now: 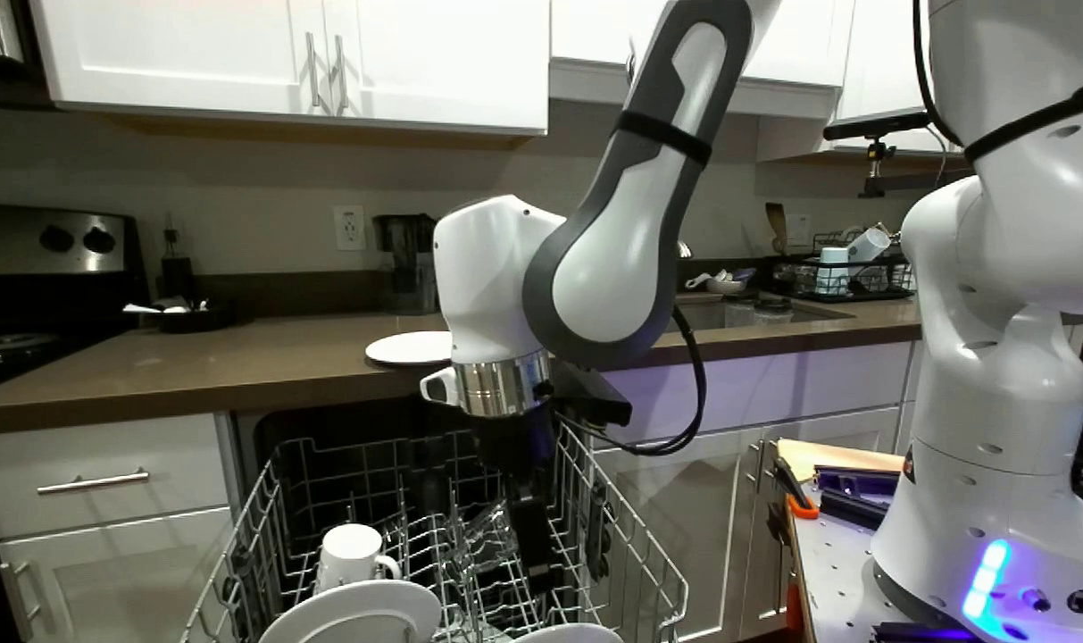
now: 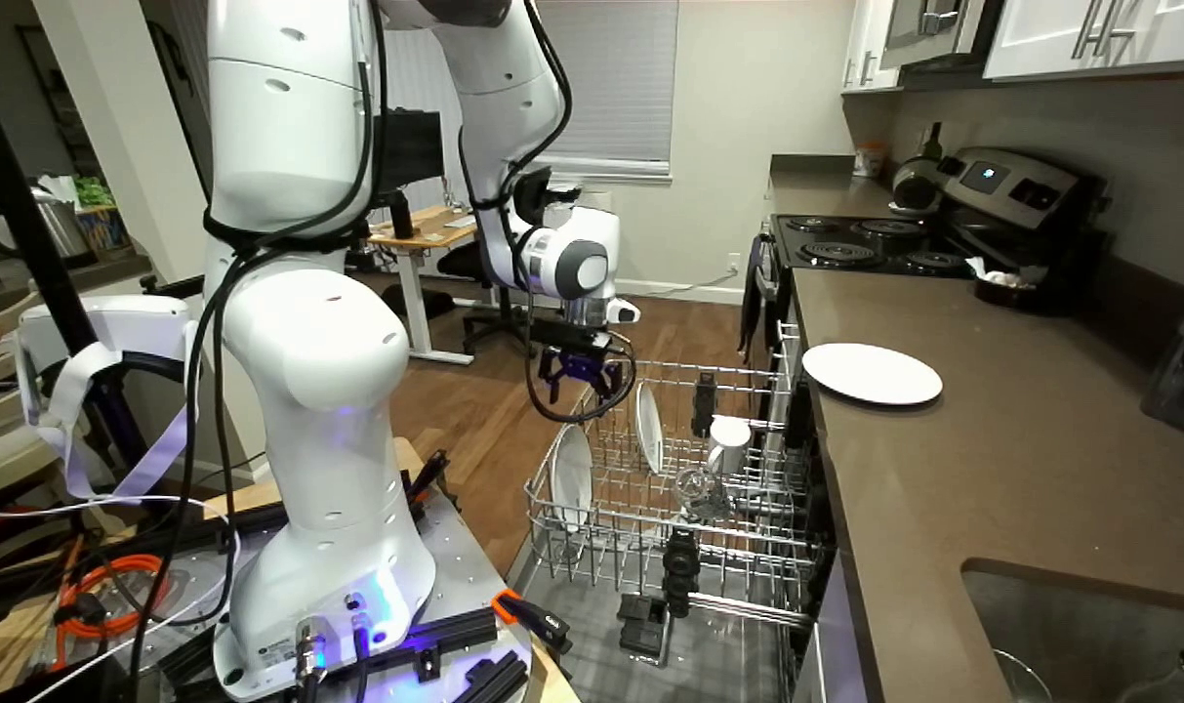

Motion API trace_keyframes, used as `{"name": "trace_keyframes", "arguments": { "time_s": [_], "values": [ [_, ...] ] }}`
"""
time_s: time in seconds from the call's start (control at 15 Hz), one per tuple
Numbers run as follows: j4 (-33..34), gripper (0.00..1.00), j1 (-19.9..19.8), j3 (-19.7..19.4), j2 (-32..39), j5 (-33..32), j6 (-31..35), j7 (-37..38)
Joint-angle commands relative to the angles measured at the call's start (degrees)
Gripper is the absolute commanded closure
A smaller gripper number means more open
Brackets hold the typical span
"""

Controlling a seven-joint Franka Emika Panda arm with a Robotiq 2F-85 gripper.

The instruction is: Take the right white plate and put it on the white plate on the countertop

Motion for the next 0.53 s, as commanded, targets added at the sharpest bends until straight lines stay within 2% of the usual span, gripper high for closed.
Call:
{"name": "trace_keyframes", "arguments": {
  "time_s": [0.0, 0.27, 0.33, 0.47],
  "values": [
    [-0.9, 0.0, -1.0, -0.6, 5.4, -2.2, 9.2, 0.6],
    [0.6, 0.0, -3.1, 0.5, 12.1, -1.0, 14.4, -1.8],
    [1.6, 0.0, -3.8, 1.0, 13.5, -0.7, 12.6, -2.1],
    [2.5, 0.0, -4.6, 1.3, 15.5, -0.9, 13.3, -2.2]
  ]
}}
